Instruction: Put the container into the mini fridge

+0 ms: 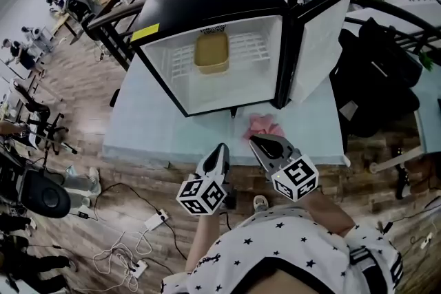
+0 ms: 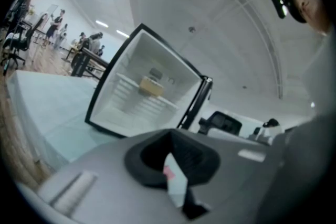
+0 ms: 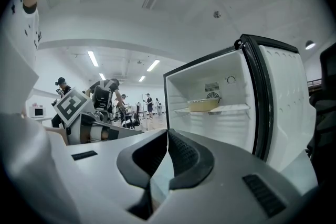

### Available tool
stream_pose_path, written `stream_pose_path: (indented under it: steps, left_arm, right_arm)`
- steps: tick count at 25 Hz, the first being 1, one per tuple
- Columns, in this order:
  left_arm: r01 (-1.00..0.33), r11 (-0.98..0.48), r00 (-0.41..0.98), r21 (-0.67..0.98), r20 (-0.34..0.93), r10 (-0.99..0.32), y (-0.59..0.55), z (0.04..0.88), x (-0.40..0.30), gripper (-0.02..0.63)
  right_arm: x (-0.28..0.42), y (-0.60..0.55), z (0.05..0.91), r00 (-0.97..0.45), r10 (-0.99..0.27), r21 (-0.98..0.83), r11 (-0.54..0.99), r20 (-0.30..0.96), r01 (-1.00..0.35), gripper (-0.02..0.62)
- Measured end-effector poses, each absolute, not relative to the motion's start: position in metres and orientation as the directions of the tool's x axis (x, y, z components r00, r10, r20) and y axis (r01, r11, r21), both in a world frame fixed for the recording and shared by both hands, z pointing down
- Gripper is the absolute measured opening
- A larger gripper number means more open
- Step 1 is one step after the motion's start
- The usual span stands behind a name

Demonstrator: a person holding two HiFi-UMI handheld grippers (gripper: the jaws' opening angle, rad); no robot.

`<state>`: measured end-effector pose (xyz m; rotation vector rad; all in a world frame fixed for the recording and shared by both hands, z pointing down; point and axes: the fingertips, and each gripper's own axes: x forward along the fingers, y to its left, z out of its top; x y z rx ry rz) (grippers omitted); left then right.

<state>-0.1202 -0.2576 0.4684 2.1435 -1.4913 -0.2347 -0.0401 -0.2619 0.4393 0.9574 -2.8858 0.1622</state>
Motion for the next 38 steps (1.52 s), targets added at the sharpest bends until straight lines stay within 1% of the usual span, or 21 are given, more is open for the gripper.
stream_pose_path:
  steps: [13, 25, 33, 38]
  left_arm:
    - [-0.812, -0.277, 0.407, 0.513, 0.160, -0.899, -0.170, 0.467, -0.128, 0.006]
    - [-0.795, -0.275, 0.422, 0.540, 0.167, -0.891, -0.088, 0.474, -0.118, 0.006]
    - [-0.789, -0.279, 0.428, 0.548, 0.164, -0.889, -0.058, 0.476, -0.113, 0.005]
    - [-0.789, -0.277, 0.422, 0.548, 0.157, -0.893, -0.050, 0.474, -0.113, 0.006]
  right_arm:
    - [-0.050, -0.175, 0.440, -0.790, -0.596, -0.074, 0.790, 0.142, -0.609, 0.021]
    - [-0.038, -0.095, 0.439, -0.773, -0.619, -0.076, 0.772, 0.139, -0.631, 0.021]
    - [-0.034, -0.065, 0.440, -0.771, -0.623, -0.071, 0.770, 0.135, -0.635, 0.021]
    - [-0.036, -0.054, 0.438, -0.772, -0.621, -0.033, 0.776, 0.134, -0.630, 0.020]
